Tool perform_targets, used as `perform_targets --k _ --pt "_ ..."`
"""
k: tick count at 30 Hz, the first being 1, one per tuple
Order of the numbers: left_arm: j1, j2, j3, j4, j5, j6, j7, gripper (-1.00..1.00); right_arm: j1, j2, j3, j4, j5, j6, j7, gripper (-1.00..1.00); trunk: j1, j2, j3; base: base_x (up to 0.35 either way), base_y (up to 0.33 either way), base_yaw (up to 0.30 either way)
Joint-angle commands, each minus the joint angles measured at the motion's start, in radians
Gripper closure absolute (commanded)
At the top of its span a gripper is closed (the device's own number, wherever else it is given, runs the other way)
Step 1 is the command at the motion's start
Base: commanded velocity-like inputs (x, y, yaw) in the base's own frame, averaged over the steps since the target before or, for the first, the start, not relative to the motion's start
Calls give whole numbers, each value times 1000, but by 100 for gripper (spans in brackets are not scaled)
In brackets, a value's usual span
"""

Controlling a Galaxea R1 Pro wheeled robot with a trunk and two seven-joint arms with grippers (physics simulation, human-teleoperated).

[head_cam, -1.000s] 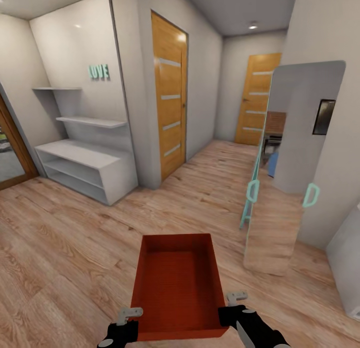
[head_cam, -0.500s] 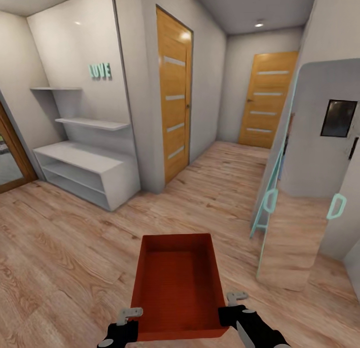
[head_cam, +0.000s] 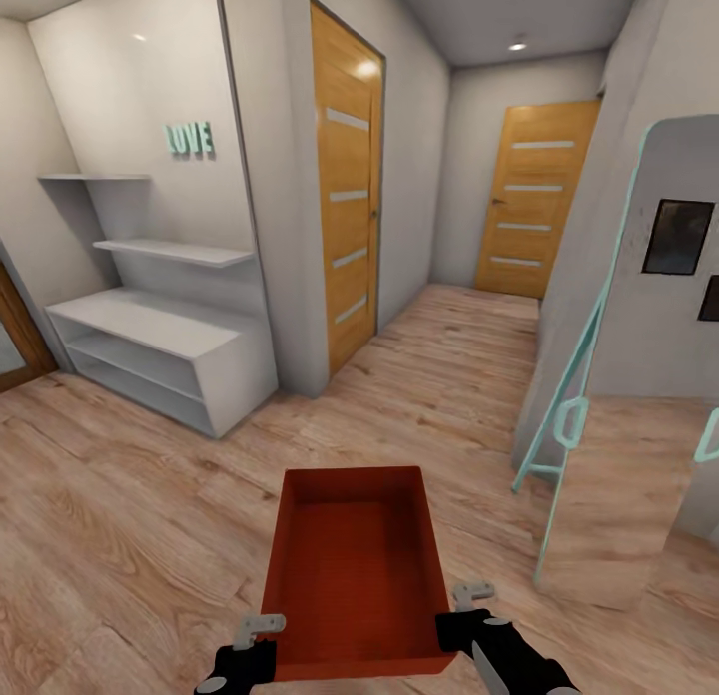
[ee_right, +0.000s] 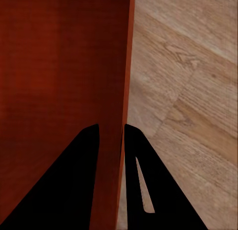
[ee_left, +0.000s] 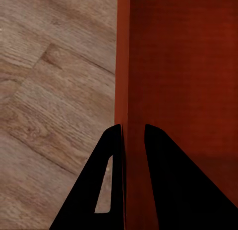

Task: Move the two storage containers from the living room to the garage. In the garage, place one container on the floor and stack the other container on top of it (either order is fine).

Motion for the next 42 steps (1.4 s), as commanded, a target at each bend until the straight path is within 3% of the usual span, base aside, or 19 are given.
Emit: perform_targets --k 1,42 --pt "0 11 -5 0 6 -3 8 100 -1 -5 -19 -3 12 7 2 100 0 0 -1 297 197 -14" --pt "0 12 -6 0 6 -2 7 100 -1 -5 -19 -3 12 7 3 100 0 0 -1 296 195 -204"
